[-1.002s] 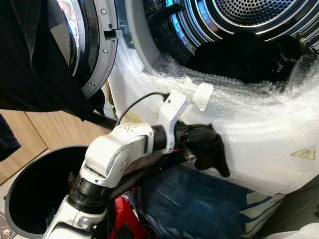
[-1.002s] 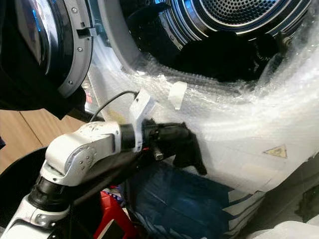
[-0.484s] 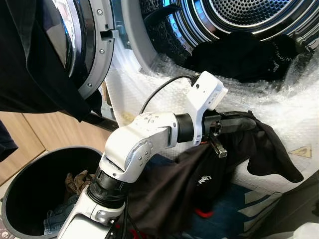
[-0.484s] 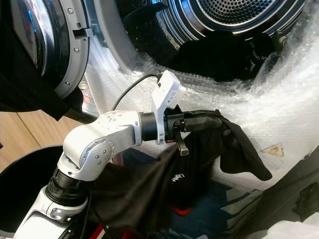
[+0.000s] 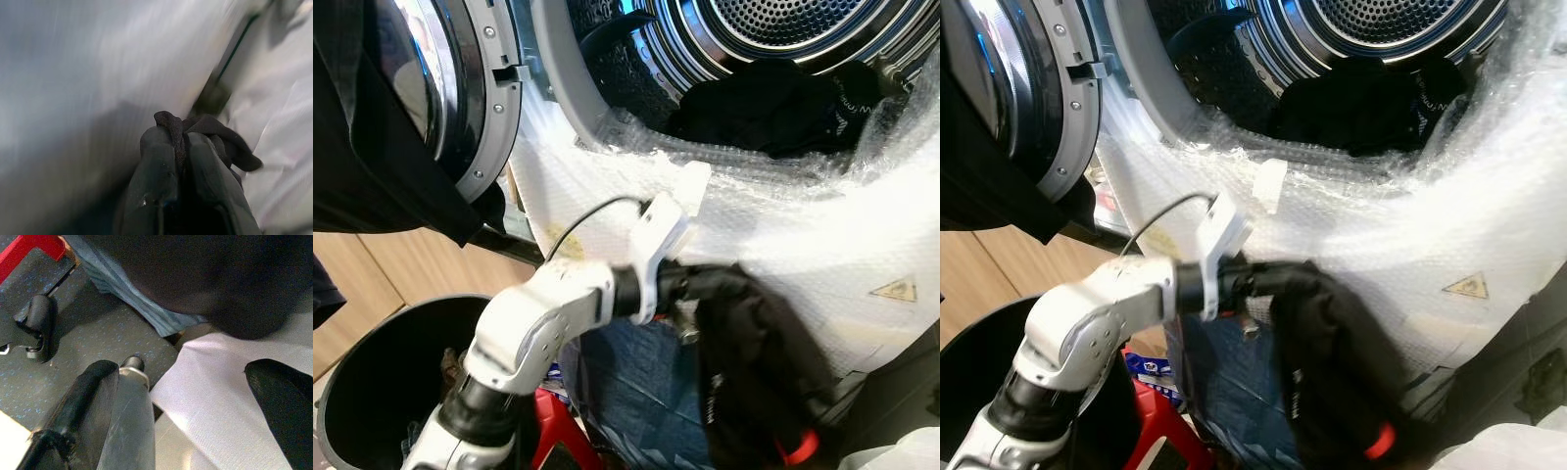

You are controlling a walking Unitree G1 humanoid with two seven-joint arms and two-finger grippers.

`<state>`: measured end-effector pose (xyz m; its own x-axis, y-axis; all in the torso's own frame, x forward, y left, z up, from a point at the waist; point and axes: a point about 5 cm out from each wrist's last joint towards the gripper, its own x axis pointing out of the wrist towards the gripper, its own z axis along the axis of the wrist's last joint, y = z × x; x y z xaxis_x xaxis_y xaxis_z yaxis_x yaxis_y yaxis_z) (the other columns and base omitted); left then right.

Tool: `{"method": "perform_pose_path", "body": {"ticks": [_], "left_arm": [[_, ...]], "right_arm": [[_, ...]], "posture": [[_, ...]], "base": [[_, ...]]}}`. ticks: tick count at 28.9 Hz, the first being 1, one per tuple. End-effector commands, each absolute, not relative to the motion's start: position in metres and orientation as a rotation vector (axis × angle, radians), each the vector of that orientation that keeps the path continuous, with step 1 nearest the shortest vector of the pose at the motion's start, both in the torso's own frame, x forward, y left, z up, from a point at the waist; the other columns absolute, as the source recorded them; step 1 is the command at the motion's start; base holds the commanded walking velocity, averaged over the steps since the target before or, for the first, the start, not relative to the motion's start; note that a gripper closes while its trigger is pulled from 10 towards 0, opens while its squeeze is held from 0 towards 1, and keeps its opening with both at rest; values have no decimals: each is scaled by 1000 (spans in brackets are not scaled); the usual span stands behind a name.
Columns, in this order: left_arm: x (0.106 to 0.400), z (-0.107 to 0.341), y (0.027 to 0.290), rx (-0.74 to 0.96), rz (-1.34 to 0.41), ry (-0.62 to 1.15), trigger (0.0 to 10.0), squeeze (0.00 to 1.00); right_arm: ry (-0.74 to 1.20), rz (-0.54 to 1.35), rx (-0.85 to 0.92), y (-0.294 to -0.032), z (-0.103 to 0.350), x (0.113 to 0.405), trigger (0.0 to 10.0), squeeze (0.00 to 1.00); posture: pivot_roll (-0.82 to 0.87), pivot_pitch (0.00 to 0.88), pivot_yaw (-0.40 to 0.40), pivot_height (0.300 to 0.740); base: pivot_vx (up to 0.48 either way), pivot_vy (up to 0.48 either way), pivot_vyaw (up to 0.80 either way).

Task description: Clothes washing

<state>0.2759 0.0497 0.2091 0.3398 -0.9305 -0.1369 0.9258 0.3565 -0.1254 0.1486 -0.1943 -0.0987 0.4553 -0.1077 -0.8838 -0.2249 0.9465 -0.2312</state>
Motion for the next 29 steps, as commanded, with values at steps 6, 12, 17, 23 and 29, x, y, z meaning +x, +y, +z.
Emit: {"method": "perform_pose_path", "body": {"ticks": [6, 12, 17, 23, 29], "left_arm": [[280, 203, 62, -26, -1115, 213, 0, 0], [275, 196, 75, -19, -1088, 246, 0, 0], [276, 189, 89, 10, -1035, 278, 0, 0], [280, 192, 98, 10, -989, 270, 0, 0], [284, 195, 97, 25, -996, 260, 0, 0]], "right_arm": [[1066, 108, -249, -194, -96, 153, 10000, 0], [1015, 184, -226, -197, -91, 160, 10000, 86], [834, 209, 27, -192, -72, 193, 10000, 1000], [632, 361, 94, -205, -47, 213, 10000, 1000], [496, 514, 233, -215, -25, 223, 10000, 1000]], "posture": [[-6, 0, 62, 740], [6, 10, 53, 740], [5, 32, 58, 740], [22, 33, 54, 740], [9, 35, 54, 740]], "base": [[0, 0, 0], [0, 0, 0], [0, 0, 0], [0, 0, 0], [0, 0, 0]]}}
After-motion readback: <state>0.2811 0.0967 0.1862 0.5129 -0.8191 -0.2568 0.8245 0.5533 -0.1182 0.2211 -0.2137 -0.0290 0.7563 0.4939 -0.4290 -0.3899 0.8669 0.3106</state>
